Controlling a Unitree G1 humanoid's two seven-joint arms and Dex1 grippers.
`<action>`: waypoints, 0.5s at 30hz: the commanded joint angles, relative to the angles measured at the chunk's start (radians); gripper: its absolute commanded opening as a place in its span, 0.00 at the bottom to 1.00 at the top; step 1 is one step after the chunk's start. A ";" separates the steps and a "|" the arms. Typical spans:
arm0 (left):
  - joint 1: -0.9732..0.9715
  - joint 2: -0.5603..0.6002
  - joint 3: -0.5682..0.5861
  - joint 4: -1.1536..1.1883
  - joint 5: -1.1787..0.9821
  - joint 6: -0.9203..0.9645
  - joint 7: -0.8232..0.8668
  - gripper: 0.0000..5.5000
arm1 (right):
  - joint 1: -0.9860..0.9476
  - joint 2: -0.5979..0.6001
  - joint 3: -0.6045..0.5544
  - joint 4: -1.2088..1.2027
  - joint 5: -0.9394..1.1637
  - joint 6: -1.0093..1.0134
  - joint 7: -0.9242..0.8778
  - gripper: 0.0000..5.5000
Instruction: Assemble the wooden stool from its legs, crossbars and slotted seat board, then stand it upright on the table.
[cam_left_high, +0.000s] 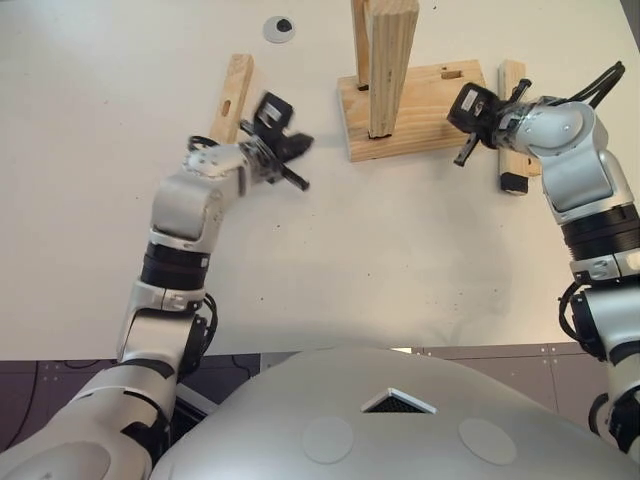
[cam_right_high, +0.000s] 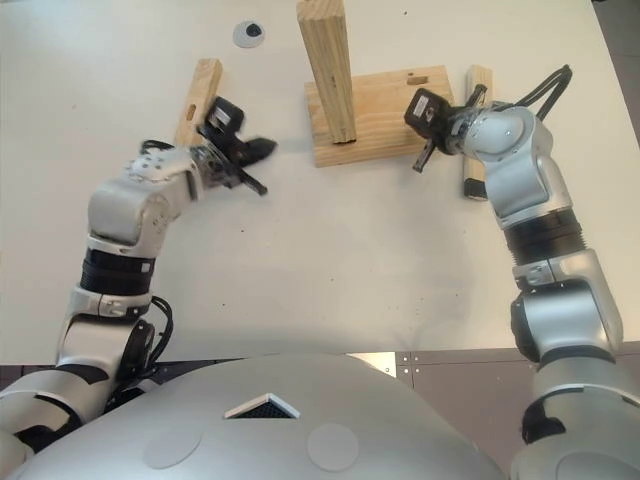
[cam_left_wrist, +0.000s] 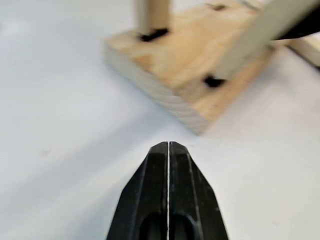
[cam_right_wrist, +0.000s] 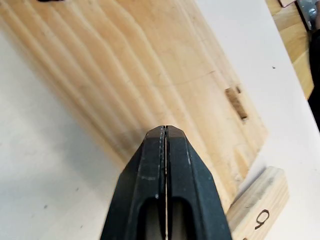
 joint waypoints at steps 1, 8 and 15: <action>-0.001 -0.053 -0.047 0.005 0.001 0.023 -0.001 0.00 | 0.060 -0.016 0.100 -0.007 -0.060 -0.008 0.107 0.00; -0.043 -0.102 -0.049 0.192 0.117 -0.043 0.114 0.00 | 0.066 0.168 0.187 -0.181 -0.003 0.089 0.189 0.00; -0.076 -0.089 0.020 0.321 0.195 -0.106 0.204 0.00 | 0.015 0.310 0.030 -0.289 0.171 0.127 0.163 0.00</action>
